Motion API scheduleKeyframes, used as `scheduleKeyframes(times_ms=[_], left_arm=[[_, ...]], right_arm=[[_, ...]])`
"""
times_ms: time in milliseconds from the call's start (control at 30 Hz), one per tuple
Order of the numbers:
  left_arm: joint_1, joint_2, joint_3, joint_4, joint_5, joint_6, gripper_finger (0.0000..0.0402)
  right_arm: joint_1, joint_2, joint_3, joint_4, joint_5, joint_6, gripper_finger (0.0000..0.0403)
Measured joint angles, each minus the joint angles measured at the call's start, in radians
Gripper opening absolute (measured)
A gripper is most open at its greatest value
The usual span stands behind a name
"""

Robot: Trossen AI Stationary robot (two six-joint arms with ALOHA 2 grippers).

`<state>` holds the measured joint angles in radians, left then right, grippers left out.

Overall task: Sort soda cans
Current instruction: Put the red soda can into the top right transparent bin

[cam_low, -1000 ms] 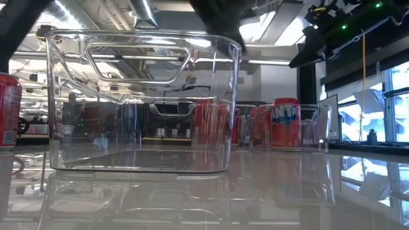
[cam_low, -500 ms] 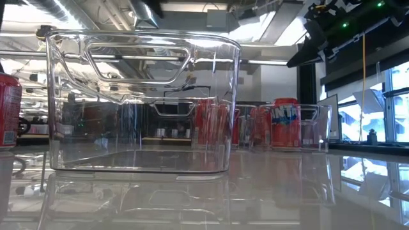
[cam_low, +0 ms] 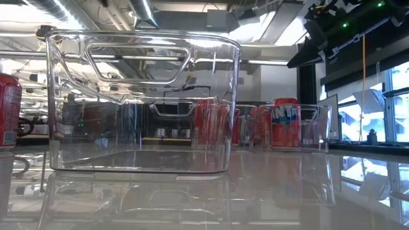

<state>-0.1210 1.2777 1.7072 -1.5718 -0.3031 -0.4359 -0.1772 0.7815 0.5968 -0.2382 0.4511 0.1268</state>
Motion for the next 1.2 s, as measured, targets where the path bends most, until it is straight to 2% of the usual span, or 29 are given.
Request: scheduleKeyframes(times_ms=[367, 533, 633, 767, 900, 1033, 1200], left_arm=[[-0.126, -0.221, -0.35, -0.001, 0.025, -0.356, 0.0349], [-0.119, -0.244, -0.452, 0.001, 0.028, -0.57, 0.0349], [-0.103, -0.241, -0.491, 0.001, 0.068, -0.715, 0.0349], [-0.1, -0.24, -0.537, 0.002, 0.109, -0.81, 0.0349], [-0.099, -0.24, -0.58, 0.001, 0.12, -0.812, 0.0349], [-0.112, -0.24, -0.638, 0.001, 0.16, -0.665, 0.0349], [-0.129, -0.24, -0.705, 0.001, 0.217, -0.555, 0.0349]], right_arm=[[0.0, 0.0, 0.0, 0.0, 0.0, 0.0, 0.0001], [0.0, 0.0, 0.0, 0.0, 0.0, 0.0, 0.0001], [0.0, 0.0, 0.0, 0.003, 0.0, 0.0, 0.0001], [0.0, 0.0, 0.0, 0.003, 0.0, 0.009, 0.0001], [0.0, 0.0, 0.0, 0.003, 0.0, 0.024, 0.0001], [0.0, 0.0, 0.0, 0.003, 0.0, 0.024, 0.0001], [0.0, 0.0, 0.0, 0.003, 0.0, 0.025, 0.0001]])
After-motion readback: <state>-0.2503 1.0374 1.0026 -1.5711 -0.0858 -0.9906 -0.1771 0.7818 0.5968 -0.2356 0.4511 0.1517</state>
